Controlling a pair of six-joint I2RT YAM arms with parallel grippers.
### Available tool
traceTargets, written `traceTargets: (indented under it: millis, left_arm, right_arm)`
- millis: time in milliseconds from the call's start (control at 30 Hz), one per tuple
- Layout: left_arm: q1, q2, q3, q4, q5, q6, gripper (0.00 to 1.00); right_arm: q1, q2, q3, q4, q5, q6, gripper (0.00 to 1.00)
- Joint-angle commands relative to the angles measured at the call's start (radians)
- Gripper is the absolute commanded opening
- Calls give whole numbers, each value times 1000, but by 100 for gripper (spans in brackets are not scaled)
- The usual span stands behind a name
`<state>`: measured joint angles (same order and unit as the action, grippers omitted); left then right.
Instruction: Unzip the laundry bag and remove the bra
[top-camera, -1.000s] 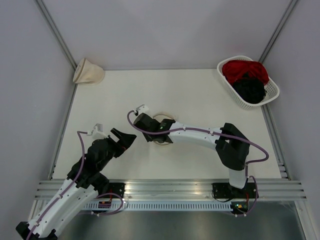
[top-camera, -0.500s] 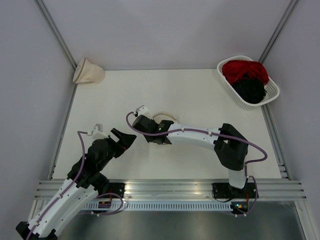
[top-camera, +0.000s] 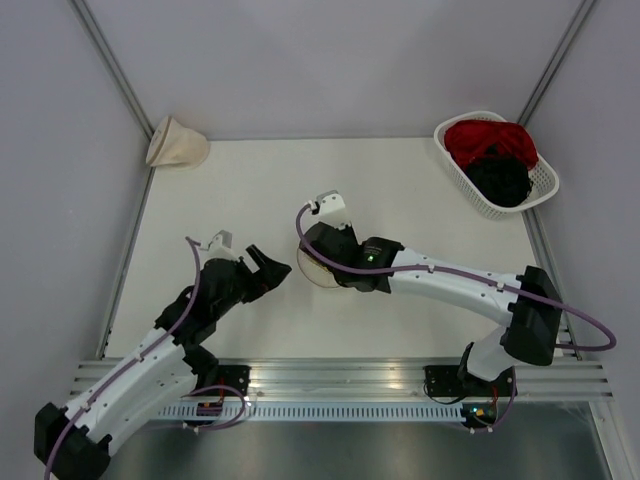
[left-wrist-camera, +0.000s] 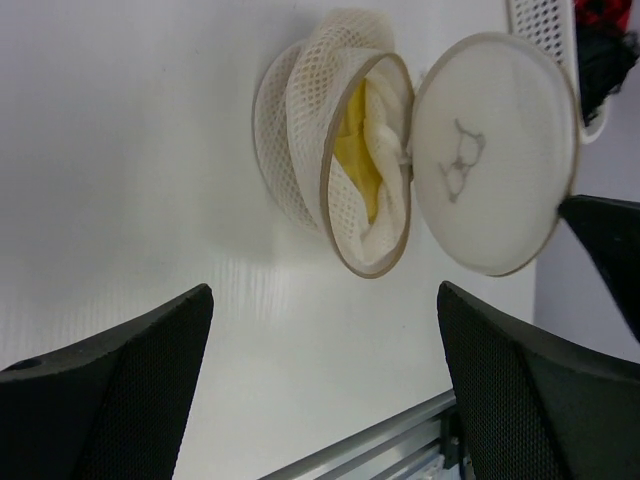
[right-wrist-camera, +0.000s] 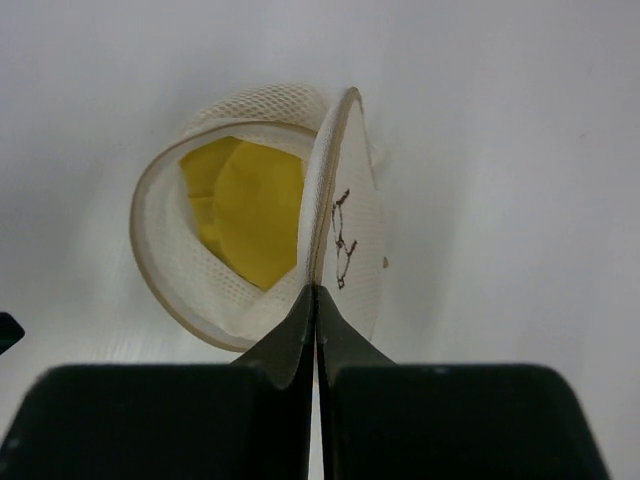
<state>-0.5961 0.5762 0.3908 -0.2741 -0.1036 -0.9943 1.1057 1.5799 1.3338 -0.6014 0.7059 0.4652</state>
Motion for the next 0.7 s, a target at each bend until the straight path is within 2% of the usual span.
traceTargets:
  millis: [0, 67, 200, 267, 367, 400, 500, 667]
  left_arm:
    - [1, 193, 123, 165, 96, 181, 95]
    - [-1, 349, 180, 156, 91, 224, 94]
    - [-1, 514, 273, 159, 18, 289, 90]
    - [-4, 547, 295, 196, 13, 304, 87]
    - [-13, 585, 318, 220, 9, 332, 77]
    - [-14, 611, 335, 219, 5, 350, 69]
    - [-18, 649, 359, 204, -7, 371, 54]
    - [-31, 718, 379, 205, 2, 381, 52]
  right_arm:
    - [-12, -57, -48, -70, 110, 56, 0]
    - [-18, -93, -79, -69, 124, 59, 1]
    - [-36, -150, -123, -75, 135, 66, 1]
    - [-46, -187, -150, -74, 138, 66, 1]
    - [-67, -234, -186, -60, 119, 61, 1]
    - [-75, -245, -200, -58, 113, 58, 1]
    - [-89, -282, -219, -52, 113, 58, 1]
    - [-110, -296, -237, -44, 99, 56, 0]
